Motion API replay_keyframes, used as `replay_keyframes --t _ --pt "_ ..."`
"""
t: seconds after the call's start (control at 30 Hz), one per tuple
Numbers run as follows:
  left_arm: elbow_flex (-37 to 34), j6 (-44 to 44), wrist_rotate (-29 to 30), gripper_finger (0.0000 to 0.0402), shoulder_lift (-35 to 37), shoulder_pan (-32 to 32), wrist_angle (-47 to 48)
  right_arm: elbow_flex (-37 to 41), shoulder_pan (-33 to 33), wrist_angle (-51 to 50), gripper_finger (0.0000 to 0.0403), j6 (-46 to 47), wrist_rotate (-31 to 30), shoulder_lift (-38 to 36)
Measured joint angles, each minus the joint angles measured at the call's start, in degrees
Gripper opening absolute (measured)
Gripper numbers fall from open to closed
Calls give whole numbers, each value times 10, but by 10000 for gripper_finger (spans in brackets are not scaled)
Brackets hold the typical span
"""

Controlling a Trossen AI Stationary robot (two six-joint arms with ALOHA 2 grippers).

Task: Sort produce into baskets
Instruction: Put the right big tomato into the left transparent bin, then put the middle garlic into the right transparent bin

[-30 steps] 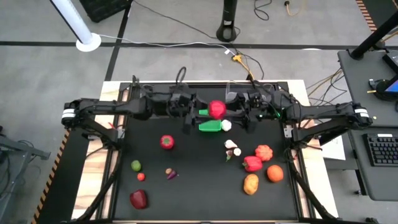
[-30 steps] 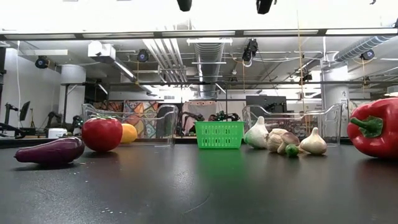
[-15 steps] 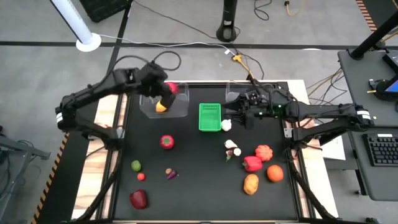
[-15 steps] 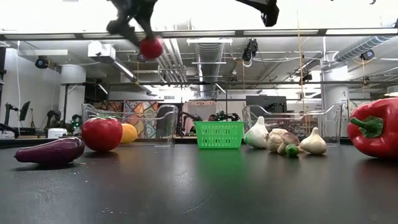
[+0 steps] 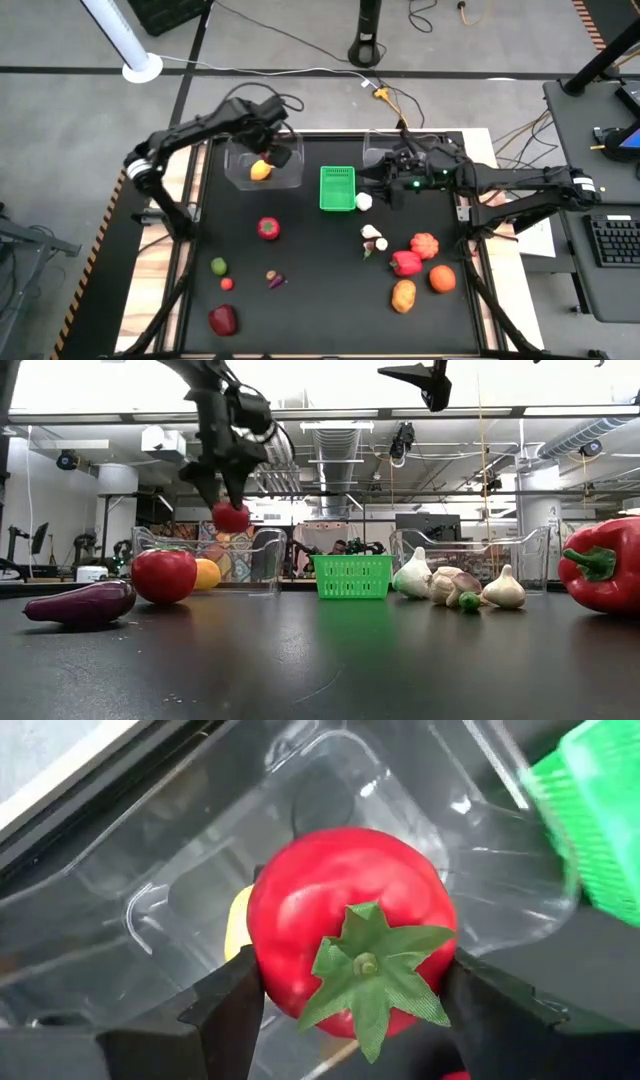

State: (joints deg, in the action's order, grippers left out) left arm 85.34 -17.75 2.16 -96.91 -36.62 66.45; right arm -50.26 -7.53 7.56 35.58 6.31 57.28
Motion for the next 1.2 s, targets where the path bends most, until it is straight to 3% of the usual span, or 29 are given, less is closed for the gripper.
replay_keyframes --t 0.57,0.9,1.2 --pt "20 54 -31 260 -114 -13 -38 0 0 -10 343 0 -4 0" --pt "20 51 -13 324 -120 -13 -48 0 0 -14 343 -2 -4 0" --pt "20 52 -14 335 -107 -8 -44 0 0 -42 343 16 -5 0"
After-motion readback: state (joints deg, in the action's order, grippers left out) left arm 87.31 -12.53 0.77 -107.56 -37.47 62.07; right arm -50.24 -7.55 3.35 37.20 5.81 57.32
